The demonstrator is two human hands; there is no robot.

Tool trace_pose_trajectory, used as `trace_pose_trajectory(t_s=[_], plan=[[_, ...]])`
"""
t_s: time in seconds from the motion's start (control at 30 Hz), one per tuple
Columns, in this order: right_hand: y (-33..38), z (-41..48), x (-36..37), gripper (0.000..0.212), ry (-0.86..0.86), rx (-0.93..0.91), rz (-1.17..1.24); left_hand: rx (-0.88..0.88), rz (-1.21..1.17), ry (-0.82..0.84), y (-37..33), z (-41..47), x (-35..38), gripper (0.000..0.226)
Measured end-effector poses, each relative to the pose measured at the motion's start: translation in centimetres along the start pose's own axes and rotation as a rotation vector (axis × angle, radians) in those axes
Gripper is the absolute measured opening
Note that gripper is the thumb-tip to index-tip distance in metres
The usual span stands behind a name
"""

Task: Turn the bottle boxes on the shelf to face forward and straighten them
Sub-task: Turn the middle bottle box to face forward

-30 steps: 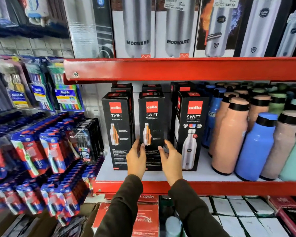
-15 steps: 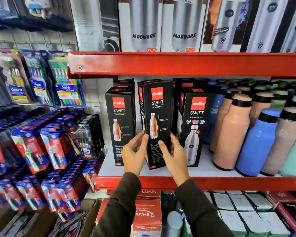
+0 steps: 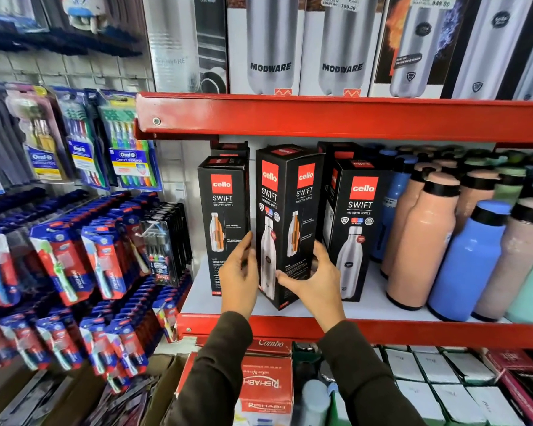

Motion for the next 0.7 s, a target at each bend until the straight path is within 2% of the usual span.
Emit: trace_pose_trajectory(t_s=[0.17,0.3,0.7], plan=[[0.0,0.1,0.3,0.085,0.091,0.005,0.079,-0.027,0.092,0.121,0.6,1.1,0.2,0.043],[-0.7,0.1,0.7,0.092,0.137,0.023,0.108,-0.092,-0.005,0.174,1.1,1.4,0.2,0.043],[-0.3,1.0,0.4,0.066,0.151,-0.086,0.003,-0.060,-0.071,0.025,1.5,0.3,1.1,0.040]])
Point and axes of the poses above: each hand's wrist, its own z-axis towards the middle knuckle, its own x-axis out of the palm, y = z × x, the point moved 7 cm from there along z, towards the middle knuckle
